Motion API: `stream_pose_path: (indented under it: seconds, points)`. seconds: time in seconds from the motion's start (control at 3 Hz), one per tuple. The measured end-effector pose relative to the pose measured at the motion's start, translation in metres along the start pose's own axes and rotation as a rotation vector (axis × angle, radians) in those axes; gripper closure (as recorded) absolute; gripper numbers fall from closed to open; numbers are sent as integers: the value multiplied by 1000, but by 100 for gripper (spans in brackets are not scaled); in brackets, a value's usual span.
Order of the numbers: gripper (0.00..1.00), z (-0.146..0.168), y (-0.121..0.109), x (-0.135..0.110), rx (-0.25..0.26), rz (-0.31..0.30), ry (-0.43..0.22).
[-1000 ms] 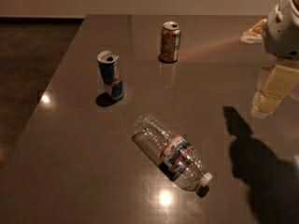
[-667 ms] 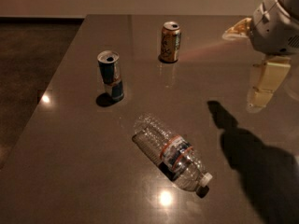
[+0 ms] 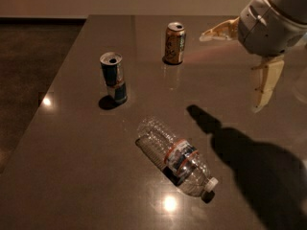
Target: Pick water bottle
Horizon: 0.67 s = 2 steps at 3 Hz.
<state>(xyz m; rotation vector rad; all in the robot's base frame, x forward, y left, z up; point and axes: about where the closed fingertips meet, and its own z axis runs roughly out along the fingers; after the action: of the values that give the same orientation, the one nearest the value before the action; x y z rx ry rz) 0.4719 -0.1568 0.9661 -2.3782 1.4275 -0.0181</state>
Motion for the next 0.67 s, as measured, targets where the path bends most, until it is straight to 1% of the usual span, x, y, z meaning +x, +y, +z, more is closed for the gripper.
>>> stream_pose_path:
  seconds: [0.33,0.67]
  points:
    - [0,3,5,-15,-34,-216,-9]
    - [0,7,16,-34,-83,-430,-25]
